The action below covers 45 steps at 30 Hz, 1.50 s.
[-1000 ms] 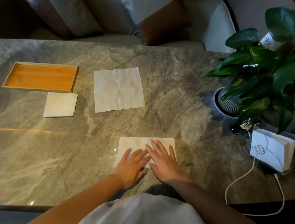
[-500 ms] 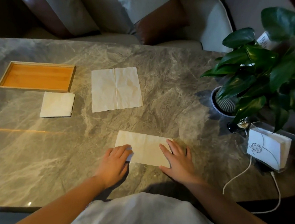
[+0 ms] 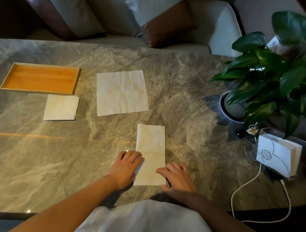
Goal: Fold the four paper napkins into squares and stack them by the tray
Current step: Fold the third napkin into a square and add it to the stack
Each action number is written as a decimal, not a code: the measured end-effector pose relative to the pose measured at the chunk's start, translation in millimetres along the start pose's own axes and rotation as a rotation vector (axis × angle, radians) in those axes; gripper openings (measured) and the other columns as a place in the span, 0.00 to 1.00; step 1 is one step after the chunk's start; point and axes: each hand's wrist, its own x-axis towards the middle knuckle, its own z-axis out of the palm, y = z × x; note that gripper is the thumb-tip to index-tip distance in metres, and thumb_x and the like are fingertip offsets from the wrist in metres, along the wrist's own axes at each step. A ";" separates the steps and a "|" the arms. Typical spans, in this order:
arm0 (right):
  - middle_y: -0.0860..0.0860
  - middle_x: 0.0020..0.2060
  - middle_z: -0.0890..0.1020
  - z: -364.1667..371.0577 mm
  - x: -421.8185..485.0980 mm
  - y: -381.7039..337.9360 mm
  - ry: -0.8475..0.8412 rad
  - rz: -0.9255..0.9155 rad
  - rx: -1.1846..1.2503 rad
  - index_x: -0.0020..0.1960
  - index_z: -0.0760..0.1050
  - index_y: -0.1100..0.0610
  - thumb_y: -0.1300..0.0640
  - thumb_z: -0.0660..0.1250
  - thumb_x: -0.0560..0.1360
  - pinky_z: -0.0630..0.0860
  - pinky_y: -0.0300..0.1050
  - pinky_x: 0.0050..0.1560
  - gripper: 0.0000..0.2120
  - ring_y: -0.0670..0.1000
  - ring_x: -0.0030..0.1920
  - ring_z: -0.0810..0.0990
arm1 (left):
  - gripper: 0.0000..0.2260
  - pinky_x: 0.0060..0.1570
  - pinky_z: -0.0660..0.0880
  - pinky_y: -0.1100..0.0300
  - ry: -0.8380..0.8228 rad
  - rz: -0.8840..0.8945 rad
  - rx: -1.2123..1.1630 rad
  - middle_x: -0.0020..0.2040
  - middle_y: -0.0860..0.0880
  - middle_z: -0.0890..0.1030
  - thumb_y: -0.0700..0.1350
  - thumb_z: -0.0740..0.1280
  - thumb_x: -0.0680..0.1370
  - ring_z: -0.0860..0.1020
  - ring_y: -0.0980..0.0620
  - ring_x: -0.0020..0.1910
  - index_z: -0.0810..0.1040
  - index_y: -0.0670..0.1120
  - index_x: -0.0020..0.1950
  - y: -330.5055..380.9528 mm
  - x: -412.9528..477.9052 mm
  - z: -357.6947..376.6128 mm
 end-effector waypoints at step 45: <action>0.49 0.37 0.82 -5.7 17.2 -9.5 0.214 0.325 0.684 0.48 0.76 0.54 0.57 0.66 0.76 0.77 0.52 0.43 0.01 0.51 0.38 0.80 | 0.07 0.36 0.73 0.61 0.064 -0.475 -0.795 0.36 0.51 0.81 0.44 0.63 0.77 0.78 0.53 0.36 0.75 0.52 0.39 -8.8 -7.8 -2.3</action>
